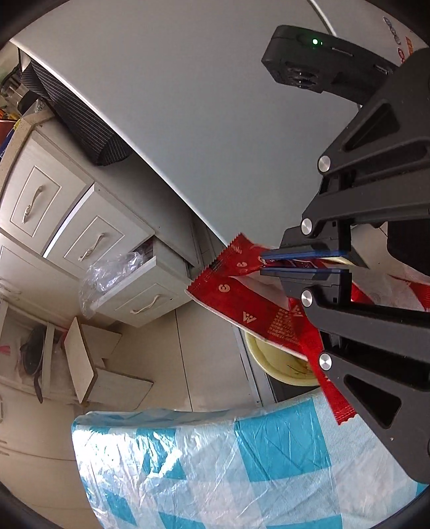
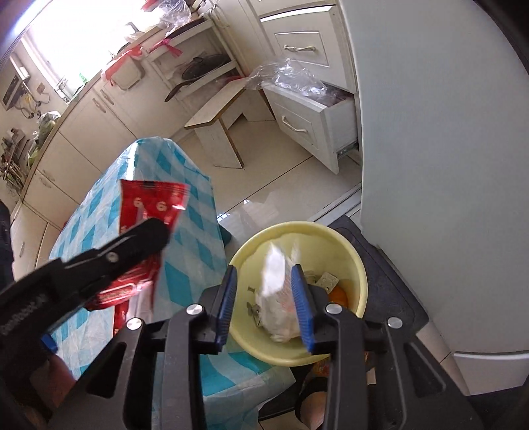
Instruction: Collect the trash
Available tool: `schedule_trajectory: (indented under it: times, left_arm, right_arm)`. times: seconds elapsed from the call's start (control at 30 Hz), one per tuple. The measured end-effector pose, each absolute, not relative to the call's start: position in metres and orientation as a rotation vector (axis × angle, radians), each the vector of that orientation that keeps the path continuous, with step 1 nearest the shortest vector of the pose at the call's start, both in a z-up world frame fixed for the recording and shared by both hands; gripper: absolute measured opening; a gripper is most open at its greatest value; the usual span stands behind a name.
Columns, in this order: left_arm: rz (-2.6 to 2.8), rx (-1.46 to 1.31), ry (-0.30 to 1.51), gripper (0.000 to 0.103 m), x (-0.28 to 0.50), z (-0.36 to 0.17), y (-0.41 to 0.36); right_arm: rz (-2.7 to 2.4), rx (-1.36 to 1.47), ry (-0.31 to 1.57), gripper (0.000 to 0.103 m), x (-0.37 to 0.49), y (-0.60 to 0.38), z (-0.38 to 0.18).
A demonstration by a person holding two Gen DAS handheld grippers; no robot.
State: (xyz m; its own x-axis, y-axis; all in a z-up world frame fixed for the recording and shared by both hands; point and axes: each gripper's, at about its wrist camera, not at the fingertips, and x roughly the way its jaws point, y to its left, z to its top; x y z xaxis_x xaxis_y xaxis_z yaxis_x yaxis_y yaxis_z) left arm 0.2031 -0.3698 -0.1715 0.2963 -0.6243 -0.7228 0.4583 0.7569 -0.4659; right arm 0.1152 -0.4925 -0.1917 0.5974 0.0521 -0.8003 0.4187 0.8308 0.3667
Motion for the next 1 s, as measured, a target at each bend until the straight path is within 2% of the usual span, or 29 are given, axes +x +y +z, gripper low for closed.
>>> schedule_trajectory:
  times: [0.1, 0.17, 0.27, 0.33, 0.4, 0.47, 0.6, 0.7, 0.77, 0.87, 1.0]
  left_arm:
    - [-0.714, -0.190, 1.075, 0.008, 0.207, -0.179, -0.373]
    - [-0.704, -0.196, 1.071, 0.019, 0.208, -0.179, -0.372]
    - [-0.690, -0.202, 1.049, 0.033, 0.208, -0.171, -0.363]
    - [-0.677, -0.201, 1.029, 0.039, 0.206, -0.163, -0.355]
    - [-0.661, -0.191, 1.004, 0.043, 0.202, -0.153, -0.345]
    - [-0.642, -0.173, 0.981, 0.054, 0.197, -0.142, -0.334]
    - [-0.587, -0.110, 0.911, 0.068, 0.174, -0.117, -0.306]
    - [-0.532, -0.051, 0.855, 0.081, 0.157, -0.094, -0.288]
    - [-0.497, -0.027, 0.809, 0.089, 0.143, -0.075, -0.273]
    - [-0.453, 0.015, 0.750, 0.095, 0.124, -0.048, -0.256]
    - [-0.423, 0.037, 0.713, 0.095, 0.101, -0.022, -0.238]
  right_arm:
    - [-0.252, 0.580, 0.889, 0.046, 0.111, -0.497, -0.186]
    - [-0.288, 0.569, 0.871, 0.056, 0.108, -0.498, -0.181]
    - [-0.315, 0.569, 0.846, 0.064, 0.105, -0.500, -0.174]
    - [-0.344, 0.543, 0.821, 0.072, 0.104, -0.499, -0.167]
    - [-0.348, 0.522, 0.792, 0.073, 0.101, -0.497, -0.159]
    - [-0.345, 0.510, 0.767, 0.075, 0.100, -0.496, -0.153]
    - [-0.332, 0.519, 0.695, 0.076, 0.091, -0.494, -0.136]
    - [-0.330, 0.485, 0.638, 0.078, 0.081, -0.485, -0.115]
    - [-0.328, 0.423, 0.608, 0.086, 0.070, -0.471, -0.098]
    - [-0.316, 0.322, 0.572, 0.094, 0.050, -0.448, -0.077]
    - [-0.324, 0.256, 0.559, 0.096, 0.021, -0.429, -0.057]
